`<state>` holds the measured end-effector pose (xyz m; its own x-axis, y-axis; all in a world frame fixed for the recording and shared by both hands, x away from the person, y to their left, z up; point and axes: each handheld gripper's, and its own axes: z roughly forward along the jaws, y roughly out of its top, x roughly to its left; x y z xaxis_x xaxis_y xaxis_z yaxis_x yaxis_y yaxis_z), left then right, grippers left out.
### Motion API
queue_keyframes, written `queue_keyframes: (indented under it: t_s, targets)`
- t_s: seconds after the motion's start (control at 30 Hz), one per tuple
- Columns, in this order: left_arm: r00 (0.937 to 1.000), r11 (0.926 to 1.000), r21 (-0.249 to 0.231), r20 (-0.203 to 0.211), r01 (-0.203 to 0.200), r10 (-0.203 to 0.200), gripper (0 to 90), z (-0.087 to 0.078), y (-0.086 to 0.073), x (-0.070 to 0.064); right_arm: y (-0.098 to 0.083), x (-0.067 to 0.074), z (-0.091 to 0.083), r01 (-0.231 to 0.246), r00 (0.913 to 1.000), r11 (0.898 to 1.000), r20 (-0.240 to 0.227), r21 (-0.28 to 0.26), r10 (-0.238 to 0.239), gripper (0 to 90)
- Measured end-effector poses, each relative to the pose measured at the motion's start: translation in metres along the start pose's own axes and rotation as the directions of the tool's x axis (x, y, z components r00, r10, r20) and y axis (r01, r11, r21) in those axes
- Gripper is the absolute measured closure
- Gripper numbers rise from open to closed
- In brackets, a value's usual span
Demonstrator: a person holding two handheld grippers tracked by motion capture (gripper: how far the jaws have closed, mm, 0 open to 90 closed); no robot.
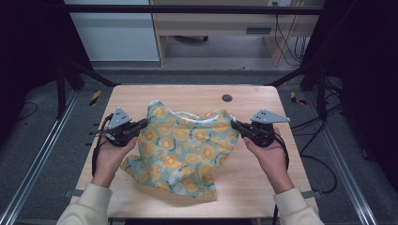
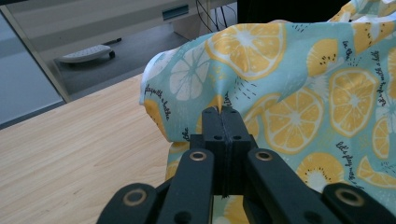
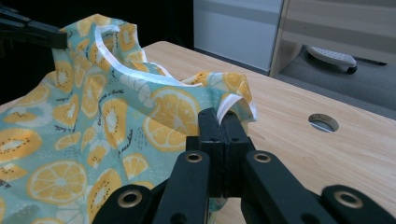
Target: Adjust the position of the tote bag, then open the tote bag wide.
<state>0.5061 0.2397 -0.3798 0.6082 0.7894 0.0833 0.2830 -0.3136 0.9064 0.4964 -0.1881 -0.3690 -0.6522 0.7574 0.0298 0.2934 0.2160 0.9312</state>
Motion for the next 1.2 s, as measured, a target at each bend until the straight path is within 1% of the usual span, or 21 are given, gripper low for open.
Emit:
queue_keyframes:
  t_s: [0.03,0.1,0.27,0.47,0.5,0.6,0.73,0.8,0.93,1.07,1.13,1.2]
  targets:
    - [1.0,1.0,0.001,-0.001,-0.004,0.004,90.0,-0.001,-0.001,-0.001,0.0,0.001,0.0,0.002,1.0,1.0,0.003,0.003,-0.002,90.0]
    - [1.0,1.0,-0.005,-0.001,0.001,-0.001,90.0,-0.003,-0.001,-0.002,-0.001,0.001,0.0,0.0,1.0,1.0,0.004,0.0,0.0,90.0]
    - [1.0,0.9997,-0.024,0.008,-0.001,0.002,90.0,-0.014,-0.003,-0.006,-0.002,0.003,-0.003,0.002,1.0,1.0,-0.002,-0.007,-0.002,90.0]
    - [0.9999,0.9996,-0.028,0.014,-0.007,0.008,90.0,-0.022,-0.008,-0.011,-0.011,0.006,-0.005,0.001,1.0,1.0,-0.007,-0.001,-0.001,90.0]
    - [0.9998,0.9996,-0.026,0.013,-0.013,0.014,90.0,-0.023,-0.009,-0.012,-0.013,0.007,-0.005,0.001,1.0,1.0,-0.005,-0.002,-0.001,90.0]
    - [0.9998,0.9993,-0.037,0.016,-0.008,0.009,90.0,-0.027,-0.012,-0.015,-0.016,0.01,-0.007,0.003,1.0,1.0,-0.004,-0.006,-0.003,90.0]
    - [0.9998,0.9989,-0.046,0.015,-0.011,0.012,90.0,-0.035,-0.016,-0.019,-0.021,0.013,-0.009,0.002,1.0,1.0,-0.006,-0.009,-0.002,90.0]
    - [0.9998,0.9986,-0.052,0.015,-0.011,0.012,90.0,-0.039,-0.019,-0.021,-0.023,0.016,-0.011,0.011,0.9999,1.0,-0.009,-0.013,-0.011,90.0]
    - [0.9998,0.9982,-0.059,0.017,-0.007,0.008,90.0,-0.047,-0.027,-0.023,-0.028,0.023,-0.015,0.006,0.9998,1.0,-0.017,-0.026,-0.007,90.0]
    - [0.9998,0.998,-0.062,0.018,-0.007,0.008,90.0,-0.059,-0.035,-0.026,-0.032,0.034,-0.022,0.016,0.9994,0.999,-0.031,-0.047,-0.018,90.0]
    - [0.9998,0.9975,-0.071,0.021,-0.001,0.003,90.0,-0.065,-0.039,-0.027,-0.032,0.042,-0.027,0.039,0.9988,0.997,-0.027,-0.064,-0.041,90.0]
    - [0.9998,0.9972,-0.075,0.02,0.0,0.001,90.0,-0.072,-0.043,-0.029,-0.032,0.049,-0.032,0.045,0.9984,0.996,-0.03,-0.073,-0.048,90.0]
